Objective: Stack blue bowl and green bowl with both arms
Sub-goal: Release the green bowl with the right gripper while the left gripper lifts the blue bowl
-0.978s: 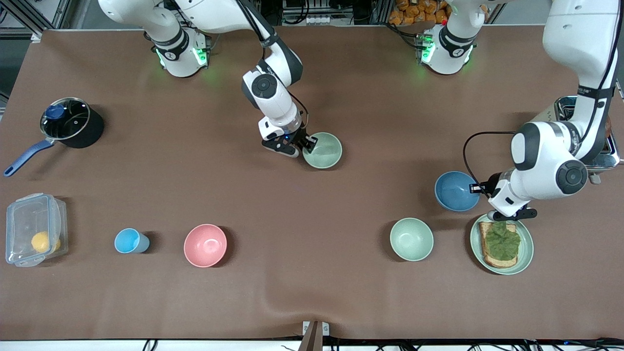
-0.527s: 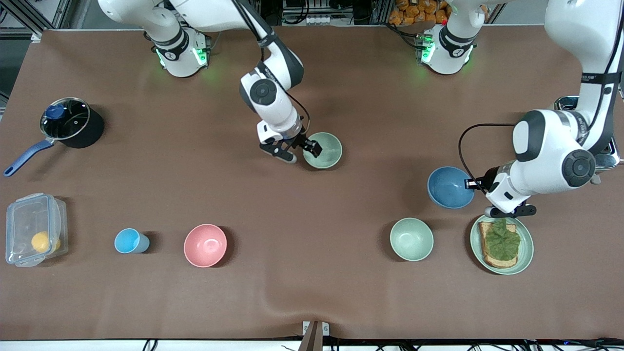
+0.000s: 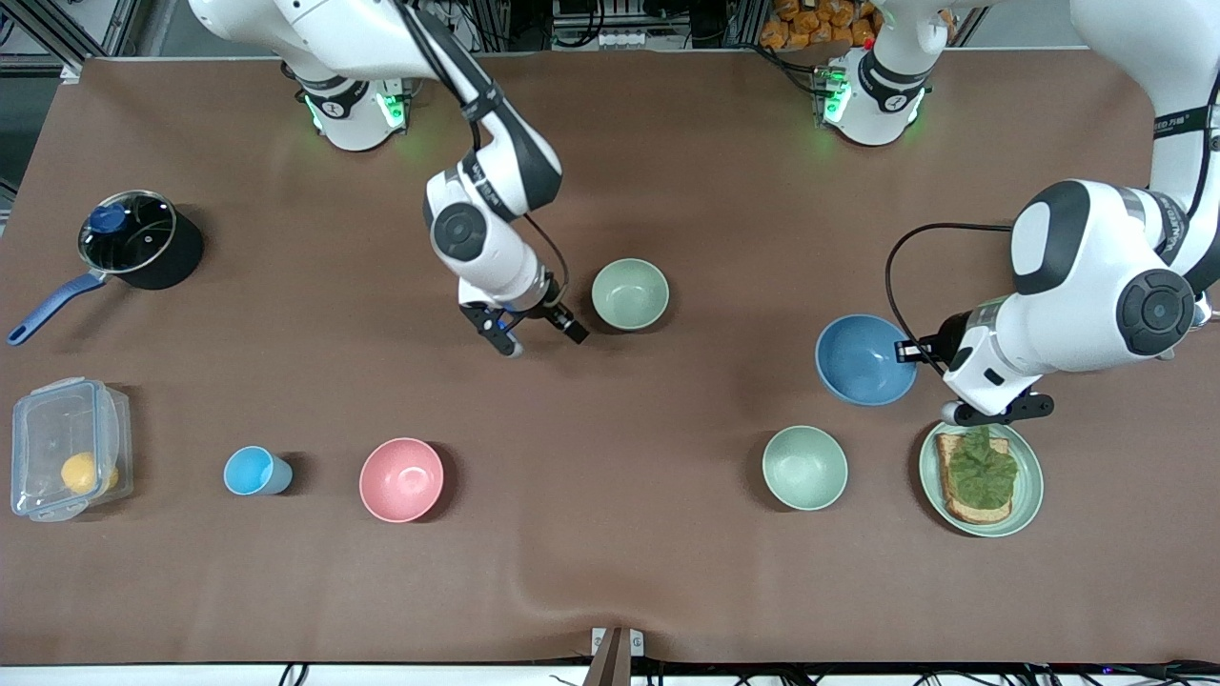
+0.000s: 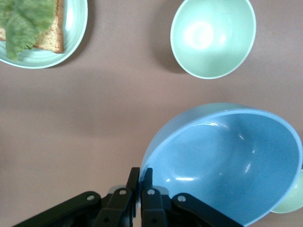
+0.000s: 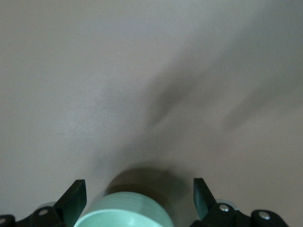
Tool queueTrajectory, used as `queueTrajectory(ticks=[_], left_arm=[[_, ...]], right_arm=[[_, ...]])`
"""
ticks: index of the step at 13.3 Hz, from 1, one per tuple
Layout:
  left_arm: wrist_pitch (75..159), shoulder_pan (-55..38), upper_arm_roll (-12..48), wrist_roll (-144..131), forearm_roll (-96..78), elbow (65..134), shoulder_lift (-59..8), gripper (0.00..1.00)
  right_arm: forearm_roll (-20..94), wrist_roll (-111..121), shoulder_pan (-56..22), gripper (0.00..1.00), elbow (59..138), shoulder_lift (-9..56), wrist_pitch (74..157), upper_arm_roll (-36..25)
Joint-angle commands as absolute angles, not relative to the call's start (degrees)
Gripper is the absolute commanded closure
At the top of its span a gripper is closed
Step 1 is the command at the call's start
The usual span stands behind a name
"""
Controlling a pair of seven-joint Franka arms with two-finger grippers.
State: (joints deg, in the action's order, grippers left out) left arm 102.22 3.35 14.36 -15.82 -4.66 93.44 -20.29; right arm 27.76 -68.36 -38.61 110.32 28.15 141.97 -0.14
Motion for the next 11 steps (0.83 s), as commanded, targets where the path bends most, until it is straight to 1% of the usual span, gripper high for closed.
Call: queueTrajectory(ticks=[1,5,6,9,11], left_arm=[[100.6,3.7,17.0,-19.4,-5.9,92.7,-19.7,1.0],[100.6,3.6,22.6,-29.8,-5.9,93.7,-19.4,1.0],[100.9,3.5,24.1,-32.8,-5.9,94.2,-19.6,1.0],[101.6,3.5,26.4,-37.9,-5.9,95.9,-19.4,1.0],[103.3,3.6,28.6,-41.8,-5.9,97.3,-19.5,1.0]], right_arm=[[34.7,-69.8,-38.1,0.0,108.3,32.1,142.1,0.6],[40.0,-70.0,-38.5,0.0,107.1,35.9,143.1,0.7],[42.6,-69.9,-38.9,0.0,107.0,35.9,143.1,0.7],[44.6,-70.1,-38.8,0.0,106.8,35.2,142.5,1.0],[48.9,-69.3,-39.4,0.0,106.0,36.0,143.2,0.9]])
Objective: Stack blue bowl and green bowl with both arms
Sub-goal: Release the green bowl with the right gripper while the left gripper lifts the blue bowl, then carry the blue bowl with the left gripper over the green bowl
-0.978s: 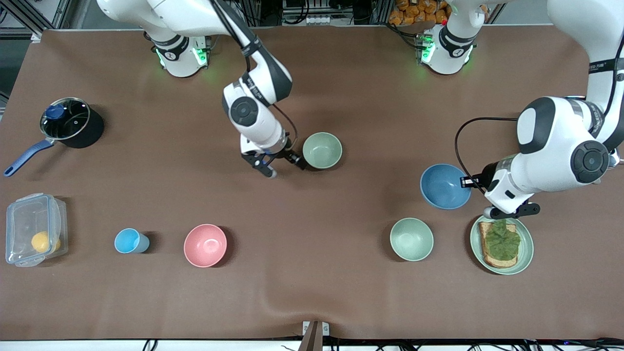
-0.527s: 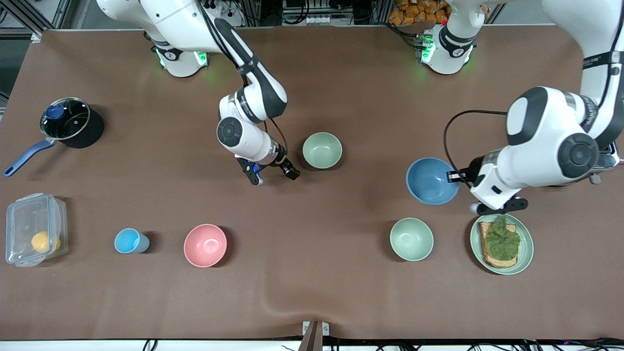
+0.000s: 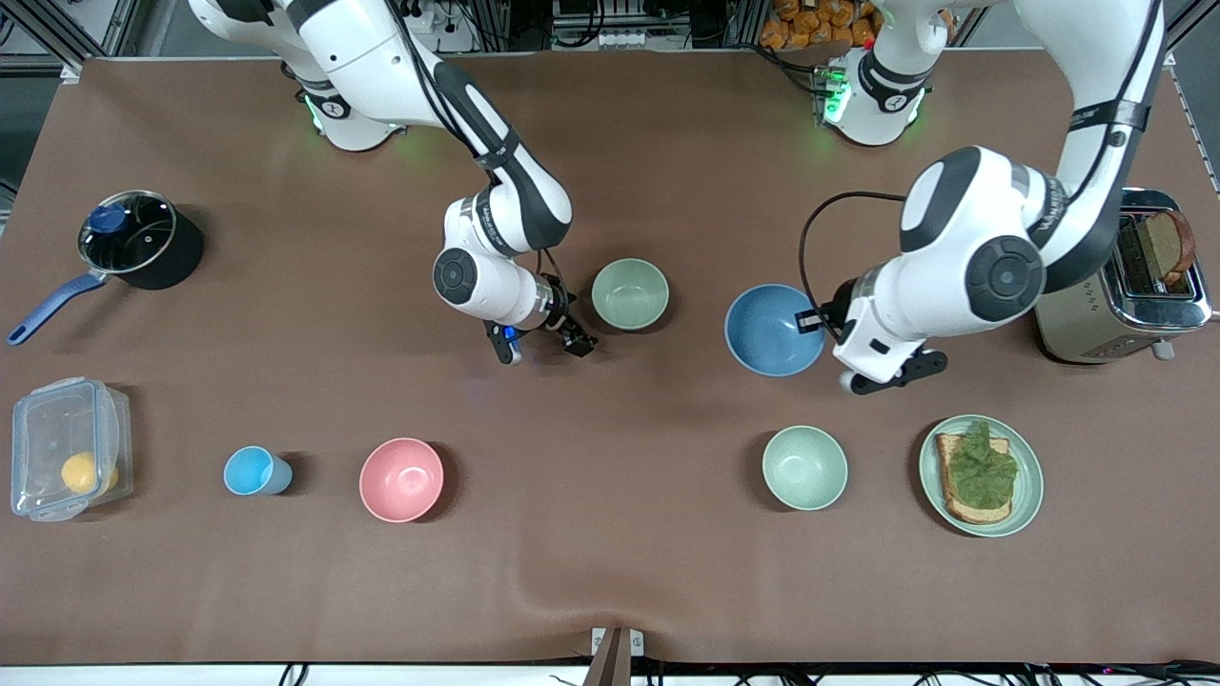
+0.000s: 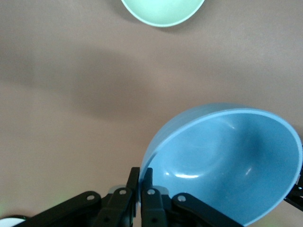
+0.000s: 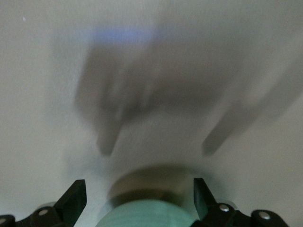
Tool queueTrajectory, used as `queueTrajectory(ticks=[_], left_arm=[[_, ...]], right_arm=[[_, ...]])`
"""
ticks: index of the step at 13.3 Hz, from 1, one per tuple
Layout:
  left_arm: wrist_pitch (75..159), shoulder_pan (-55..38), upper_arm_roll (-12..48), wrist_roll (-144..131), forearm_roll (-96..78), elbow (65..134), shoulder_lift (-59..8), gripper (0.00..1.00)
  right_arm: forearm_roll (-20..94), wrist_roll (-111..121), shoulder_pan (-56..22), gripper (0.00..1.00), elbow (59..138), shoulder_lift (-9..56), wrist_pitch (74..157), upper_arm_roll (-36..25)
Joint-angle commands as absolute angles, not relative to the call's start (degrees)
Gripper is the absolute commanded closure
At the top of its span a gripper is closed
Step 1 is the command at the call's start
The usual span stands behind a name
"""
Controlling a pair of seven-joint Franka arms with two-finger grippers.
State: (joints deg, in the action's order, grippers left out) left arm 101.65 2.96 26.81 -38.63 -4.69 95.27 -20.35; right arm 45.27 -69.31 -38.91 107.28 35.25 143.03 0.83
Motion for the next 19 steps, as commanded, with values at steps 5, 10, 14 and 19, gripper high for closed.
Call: queueTrajectory(ticks=[5,10,14,19], left_arm=[[112.7,3.4,32.5,-46.4,-5.9,104.3,-19.2,1.0],[123.5,2.0,37.2,-54.2,-5.9,110.5,-19.8,1.0],[129.8,-1.6,37.4,-58.0,-5.9,112.5,-21.6,1.0],[135.6,-5.1,37.3,-60.0,-5.9,115.3,-23.6,1.0]], right_arm=[[49.0,-69.3,-38.4,0.0,105.6,36.5,142.9,0.9],[49.0,-69.1,-37.2,0.0,105.6,36.5,142.4,0.9],[49.0,-69.1,-36.7,0.0,105.6,36.6,142.4,0.9],[49.3,-69.2,-36.7,0.0,105.6,36.6,142.4,0.9]])
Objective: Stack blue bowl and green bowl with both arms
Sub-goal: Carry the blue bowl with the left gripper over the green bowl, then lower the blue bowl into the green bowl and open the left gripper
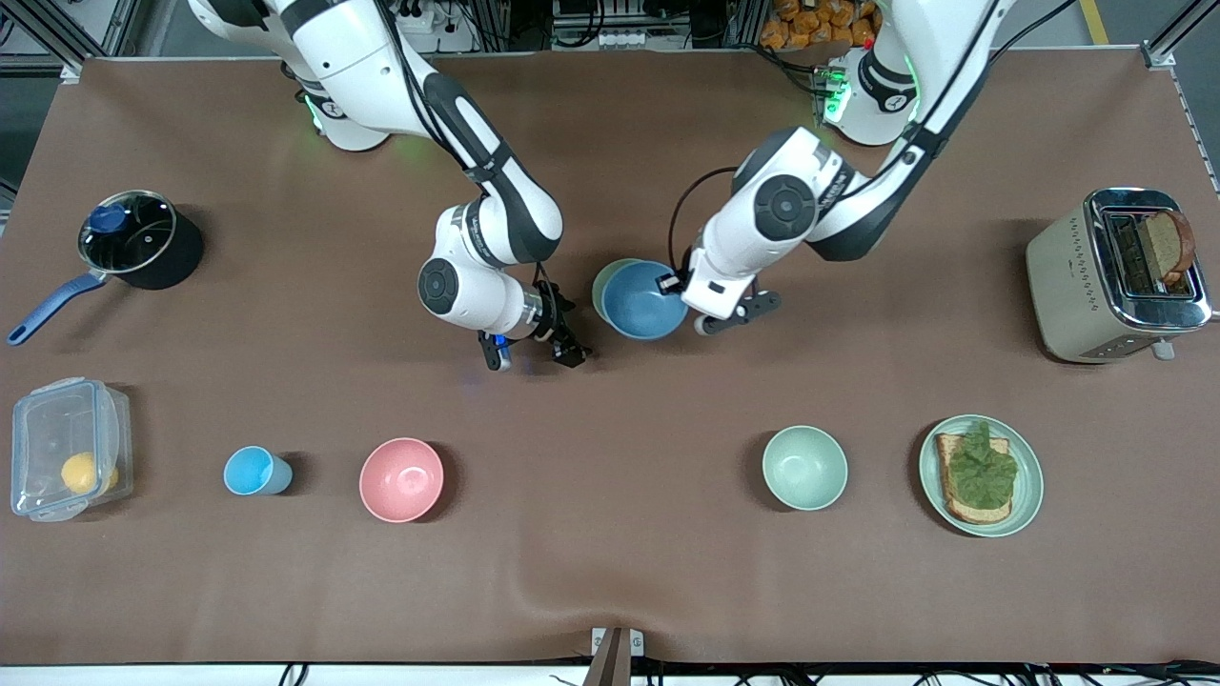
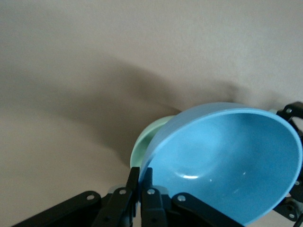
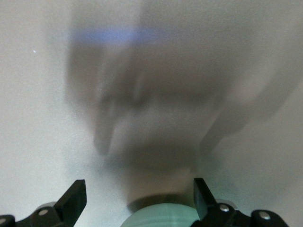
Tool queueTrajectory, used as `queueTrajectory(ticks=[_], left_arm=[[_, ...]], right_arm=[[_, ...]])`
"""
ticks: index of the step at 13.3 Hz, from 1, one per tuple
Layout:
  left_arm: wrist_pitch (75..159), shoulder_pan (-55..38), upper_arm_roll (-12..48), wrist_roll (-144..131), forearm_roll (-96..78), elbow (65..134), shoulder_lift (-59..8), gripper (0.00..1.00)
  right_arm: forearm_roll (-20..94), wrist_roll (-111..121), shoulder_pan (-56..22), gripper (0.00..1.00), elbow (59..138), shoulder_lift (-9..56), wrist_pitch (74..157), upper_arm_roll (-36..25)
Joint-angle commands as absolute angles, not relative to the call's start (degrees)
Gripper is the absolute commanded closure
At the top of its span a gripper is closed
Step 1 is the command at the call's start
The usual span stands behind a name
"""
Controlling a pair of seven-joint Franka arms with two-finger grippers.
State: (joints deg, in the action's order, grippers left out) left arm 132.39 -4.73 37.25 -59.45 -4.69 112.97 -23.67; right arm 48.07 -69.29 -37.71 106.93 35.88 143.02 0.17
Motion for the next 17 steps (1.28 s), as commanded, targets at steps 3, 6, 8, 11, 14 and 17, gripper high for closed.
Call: queueTrajectory(ticks=[3,6,8,11,14,17], left_arm=[[141.7,-5.5,37.4,-60.0,-5.9,119.8,-23.6,1.0],[143.0,-5.9,37.4,-60.0,-5.9,121.3,-23.6,1.0],[143.7,-6.7,37.4,-60.0,-5.9,122.1,-23.6,1.0],[144.3,-6.9,37.3,-60.0,-5.8,122.2,-24.5,1.0],[146.8,-7.0,37.3,-60.0,-5.0,122.0,-26.5,1.0],[147.1,-7.0,37.3,-60.0,-5.0,121.9,-26.9,1.0]], right_arm=[[49.3,-69.2,-36.7,0.0,105.6,36.6,142.4,0.9],[49.3,-69.2,-36.7,0.0,105.6,36.6,142.4,0.9],[49.3,-69.2,-36.7,0.0,105.6,36.6,142.4,0.9],[49.3,-69.2,-36.7,0.0,105.7,36.6,142.3,0.9],[49.3,-69.2,-36.9,0.0,105.7,36.6,142.4,1.0],[49.3,-69.2,-37.0,0.0,105.7,36.6,142.4,1.0]])
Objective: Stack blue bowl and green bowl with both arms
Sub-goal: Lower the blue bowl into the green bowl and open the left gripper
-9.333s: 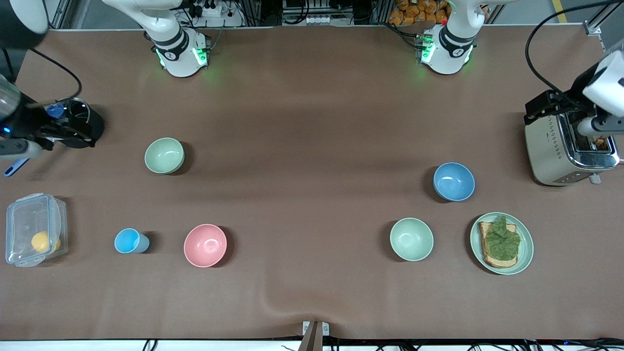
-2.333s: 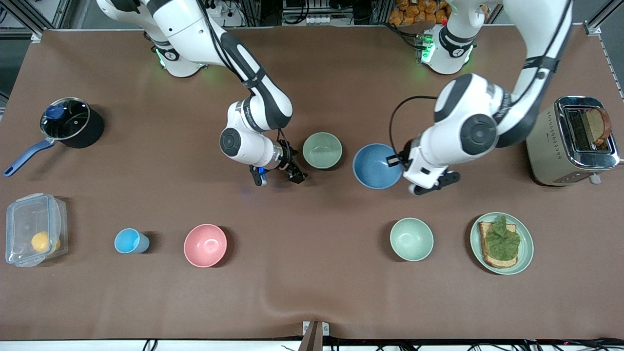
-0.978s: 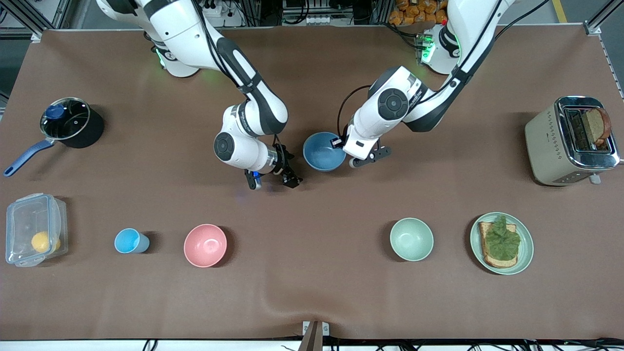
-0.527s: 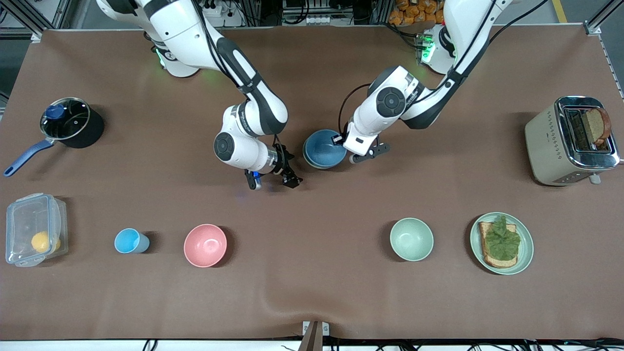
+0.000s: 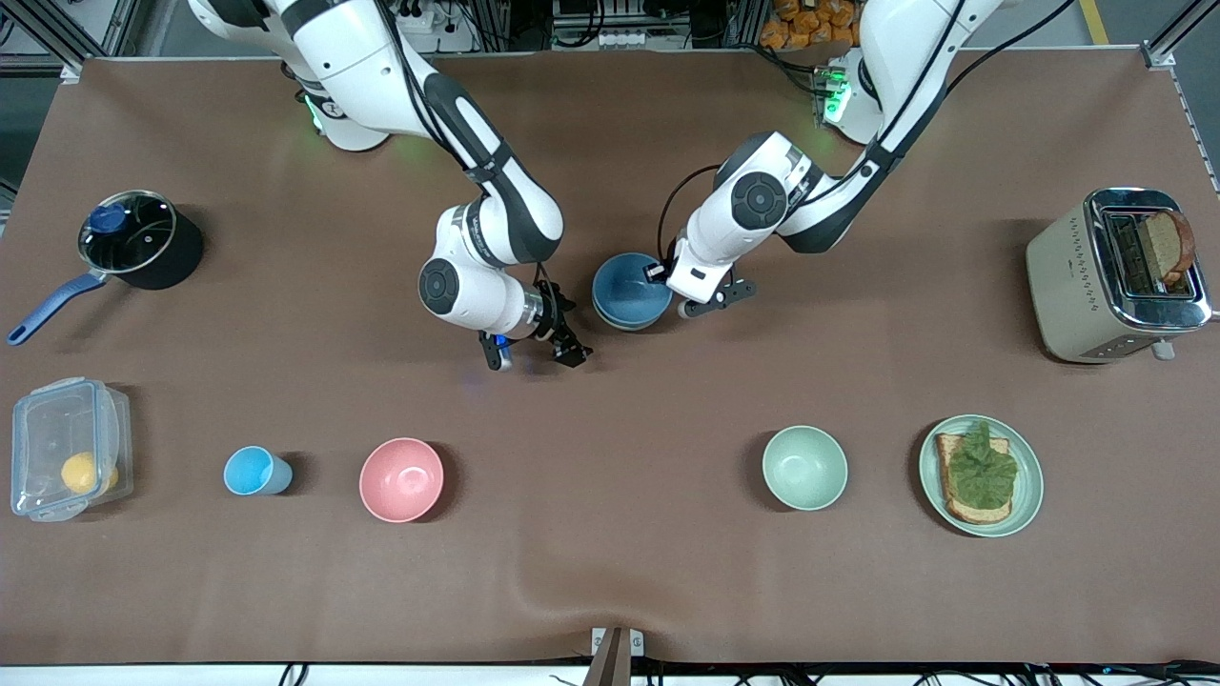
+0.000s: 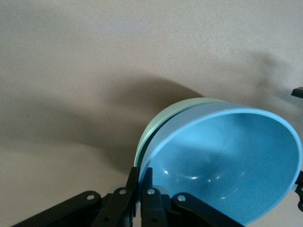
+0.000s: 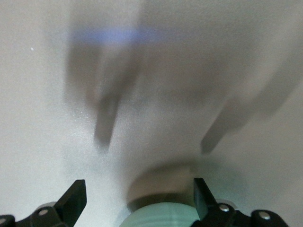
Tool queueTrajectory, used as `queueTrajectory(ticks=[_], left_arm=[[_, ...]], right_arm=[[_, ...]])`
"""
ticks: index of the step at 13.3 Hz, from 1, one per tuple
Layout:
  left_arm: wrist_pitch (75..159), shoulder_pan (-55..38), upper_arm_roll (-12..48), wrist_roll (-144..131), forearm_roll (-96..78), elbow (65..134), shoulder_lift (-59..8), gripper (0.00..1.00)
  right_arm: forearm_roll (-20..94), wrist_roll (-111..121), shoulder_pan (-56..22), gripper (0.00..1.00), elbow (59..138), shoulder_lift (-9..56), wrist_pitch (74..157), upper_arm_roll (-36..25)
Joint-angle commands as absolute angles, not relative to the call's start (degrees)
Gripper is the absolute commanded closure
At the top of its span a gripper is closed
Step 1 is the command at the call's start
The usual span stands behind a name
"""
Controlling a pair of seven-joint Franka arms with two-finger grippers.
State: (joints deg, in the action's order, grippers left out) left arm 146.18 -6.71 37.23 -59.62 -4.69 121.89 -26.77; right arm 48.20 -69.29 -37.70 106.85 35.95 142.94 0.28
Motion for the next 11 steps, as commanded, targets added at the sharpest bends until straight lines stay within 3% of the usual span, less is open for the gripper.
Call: queueTrajectory(ticks=[1,4,5,6,7,8,11], left_arm=[[147.1,-7.0,37.2,-60.0,-5.0,121.9,-27.0,1.0],[147.1,-6.9,37.2,-59.9,-5.0,121.7,-27.3,1.0],[147.1,-6.9,37.2,-59.9,-5.0,121.6,-27.8,0.84],[147.1,-6.9,37.2,-59.9,-5.0,121.4,-28.0,0.59],[147.1,-6.9,37.2,-60.0,-5.0,121.3,-28.1,0.21],[147.1,-6.9,37.2,-60.0,-5.0,121.2,-28.0,0.0],[147.1,-6.7,37.3,-60.1,-5.0,120.7,-27.6,0.0]], right_arm=[[49.3,-69.2,-37.0,0.0,105.7,36.6,142.4,1.0],[49.3,-69.2,-37.0,0.0,105.7,36.6,142.4,1.0],[49.3,-69.2,-37.0,0.0,105.7,36.5,142.3,1.0],[49.3,-69.2,-37.0,0.0,105.7,36.5,142.3,1.0],[49.3,-69.2,-37.1,0.0,105.7,36.5,142.3,1.0],[49.3,-69.2,-37.1,0.0,105.7,36.5,142.3,1.0],[49.2,-69.2,-37.1,0.0,105.8,36.4,142.1,0.9]])
